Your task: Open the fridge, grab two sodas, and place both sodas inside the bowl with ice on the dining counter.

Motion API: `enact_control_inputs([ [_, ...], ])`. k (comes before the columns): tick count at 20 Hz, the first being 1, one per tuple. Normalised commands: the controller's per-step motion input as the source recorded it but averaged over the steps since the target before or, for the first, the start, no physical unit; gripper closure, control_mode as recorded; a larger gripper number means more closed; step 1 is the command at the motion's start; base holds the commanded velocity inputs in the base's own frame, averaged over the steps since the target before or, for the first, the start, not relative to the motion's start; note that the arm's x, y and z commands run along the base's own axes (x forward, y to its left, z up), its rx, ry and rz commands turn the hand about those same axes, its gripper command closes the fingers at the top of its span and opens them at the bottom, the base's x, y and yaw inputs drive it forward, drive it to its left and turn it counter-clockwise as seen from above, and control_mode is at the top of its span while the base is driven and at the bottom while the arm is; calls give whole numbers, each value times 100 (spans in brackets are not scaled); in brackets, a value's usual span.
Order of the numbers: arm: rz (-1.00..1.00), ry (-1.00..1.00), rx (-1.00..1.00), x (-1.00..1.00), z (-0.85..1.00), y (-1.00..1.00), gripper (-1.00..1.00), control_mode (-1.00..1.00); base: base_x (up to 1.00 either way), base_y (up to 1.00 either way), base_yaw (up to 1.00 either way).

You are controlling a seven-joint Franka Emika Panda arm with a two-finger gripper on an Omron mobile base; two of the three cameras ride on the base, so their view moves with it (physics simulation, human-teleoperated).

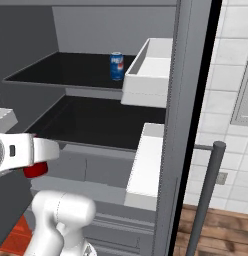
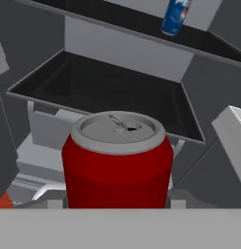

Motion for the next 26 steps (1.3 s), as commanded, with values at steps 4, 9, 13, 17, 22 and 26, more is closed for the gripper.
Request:
enact_control_inputs([
  [4, 0, 0, -1, -6, 0, 1, 100, -100, 0, 0, 0],
  [9, 0, 0, 0, 0, 0, 1, 100, 100, -41, 0, 2],
  [13, 0, 0, 0, 0, 0, 0, 100, 100, -91, 22, 16],
  [17, 0, 0, 0, 0, 0, 0, 100, 100, -92, 39, 26],
  [22, 0, 0, 0, 0, 0, 0, 100, 100, -66, 57, 37],
  [26, 0, 0, 0, 0, 0, 0, 100, 100, -50, 63, 41],
])
